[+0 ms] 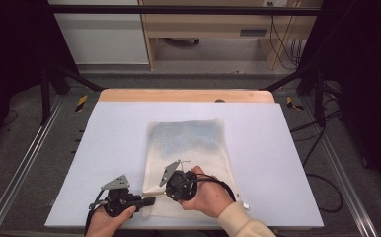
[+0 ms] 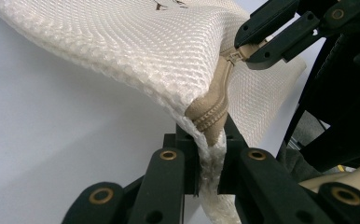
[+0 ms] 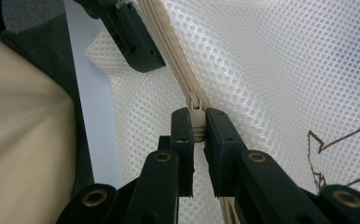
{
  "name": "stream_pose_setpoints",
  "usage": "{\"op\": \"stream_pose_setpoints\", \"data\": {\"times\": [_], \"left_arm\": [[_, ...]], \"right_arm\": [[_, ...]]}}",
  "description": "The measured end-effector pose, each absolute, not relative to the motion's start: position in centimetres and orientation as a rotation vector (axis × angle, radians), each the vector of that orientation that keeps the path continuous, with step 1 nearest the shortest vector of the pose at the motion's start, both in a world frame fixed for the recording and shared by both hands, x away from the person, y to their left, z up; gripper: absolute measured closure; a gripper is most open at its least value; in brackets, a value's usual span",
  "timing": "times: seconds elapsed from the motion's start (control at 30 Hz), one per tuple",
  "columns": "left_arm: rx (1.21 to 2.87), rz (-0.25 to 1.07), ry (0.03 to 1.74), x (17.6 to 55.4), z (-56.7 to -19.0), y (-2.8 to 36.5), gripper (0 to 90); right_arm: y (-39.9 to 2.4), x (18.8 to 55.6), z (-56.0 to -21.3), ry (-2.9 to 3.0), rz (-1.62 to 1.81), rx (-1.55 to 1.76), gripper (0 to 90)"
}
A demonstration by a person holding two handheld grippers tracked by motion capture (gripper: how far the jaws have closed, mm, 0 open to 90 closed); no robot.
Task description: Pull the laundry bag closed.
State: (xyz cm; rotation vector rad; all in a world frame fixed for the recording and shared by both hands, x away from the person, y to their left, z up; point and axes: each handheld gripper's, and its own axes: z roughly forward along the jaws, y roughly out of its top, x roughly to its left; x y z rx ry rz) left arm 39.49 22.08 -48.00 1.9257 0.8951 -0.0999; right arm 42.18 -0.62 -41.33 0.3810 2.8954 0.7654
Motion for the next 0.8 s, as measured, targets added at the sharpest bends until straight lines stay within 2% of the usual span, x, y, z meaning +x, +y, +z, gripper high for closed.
{"op": "stream_pose_setpoints", "data": {"times": [0.8], "left_arm": [[1.927,-0.102,0.882,39.61,-47.58,22.0,83.0]], "right_arm": [[-1.39,41.83,-41.0,2.847,0.778,0.423,82.1]]}}
